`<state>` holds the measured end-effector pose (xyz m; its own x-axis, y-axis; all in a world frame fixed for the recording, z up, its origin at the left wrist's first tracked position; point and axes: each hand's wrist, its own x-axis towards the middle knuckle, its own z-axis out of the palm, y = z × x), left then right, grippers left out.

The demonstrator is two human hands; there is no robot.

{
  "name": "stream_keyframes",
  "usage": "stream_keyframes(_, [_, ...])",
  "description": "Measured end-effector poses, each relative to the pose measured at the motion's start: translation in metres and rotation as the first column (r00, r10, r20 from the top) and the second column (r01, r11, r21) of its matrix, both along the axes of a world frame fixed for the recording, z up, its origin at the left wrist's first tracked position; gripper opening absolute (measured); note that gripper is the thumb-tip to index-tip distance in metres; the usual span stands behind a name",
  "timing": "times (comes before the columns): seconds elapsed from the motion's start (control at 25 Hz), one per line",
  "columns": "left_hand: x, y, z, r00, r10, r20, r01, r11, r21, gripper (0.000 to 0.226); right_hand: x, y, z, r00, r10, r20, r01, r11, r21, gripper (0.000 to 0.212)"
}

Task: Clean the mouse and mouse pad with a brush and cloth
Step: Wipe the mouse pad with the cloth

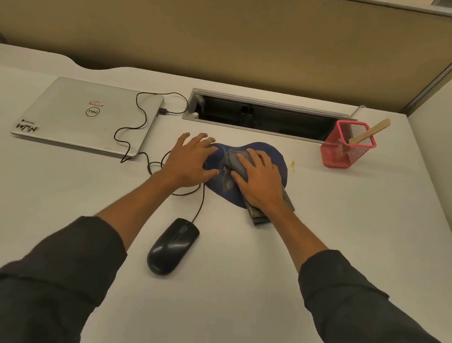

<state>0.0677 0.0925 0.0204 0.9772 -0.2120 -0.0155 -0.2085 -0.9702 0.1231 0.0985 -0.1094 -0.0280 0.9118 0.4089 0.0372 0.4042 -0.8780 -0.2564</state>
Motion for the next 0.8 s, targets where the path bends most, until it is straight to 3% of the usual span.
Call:
stream_keyframes(0.16, [0.025, 0.012, -0.006, 0.954, -0.069, -0.291, 0.106, 0.988, 0.114, 0.084, 0.020, 0.007, 0.002, 0.993, -0.051, 0.107, 0.046, 0.998, 0.047, 0.039])
stream_keyframes(0.36, [0.030, 0.011, -0.004, 0.939, -0.040, -0.342, 0.139, 0.952, 0.272, 0.091, 0.025, 0.036, 0.009, 0.995, 0.032, 0.092, -0.013, 0.979, -0.201, 0.036])
stream_keyframes(0.52, [0.032, 0.009, 0.002, 0.923, -0.038, -0.382, 0.174, 0.929, 0.328, 0.090, -0.010, 0.038, 0.016, 0.984, 0.138, 0.114, -0.104, 0.958, -0.267, 0.039])
stream_keyframes(0.68, [0.036, 0.010, 0.006, 0.904, -0.044, -0.425, 0.196, 0.926, 0.322, 0.073, -0.039, 0.022, 0.021, 0.942, 0.336, 0.008, -0.330, 0.927, -0.176, 0.037])
stream_keyframes(0.8, [0.034, 0.012, 0.005, 0.910, -0.053, -0.412, 0.198, 0.927, 0.320, 0.066, 0.012, 0.021, 0.036, 0.991, 0.128, -0.022, -0.129, 0.990, -0.059, 0.032])
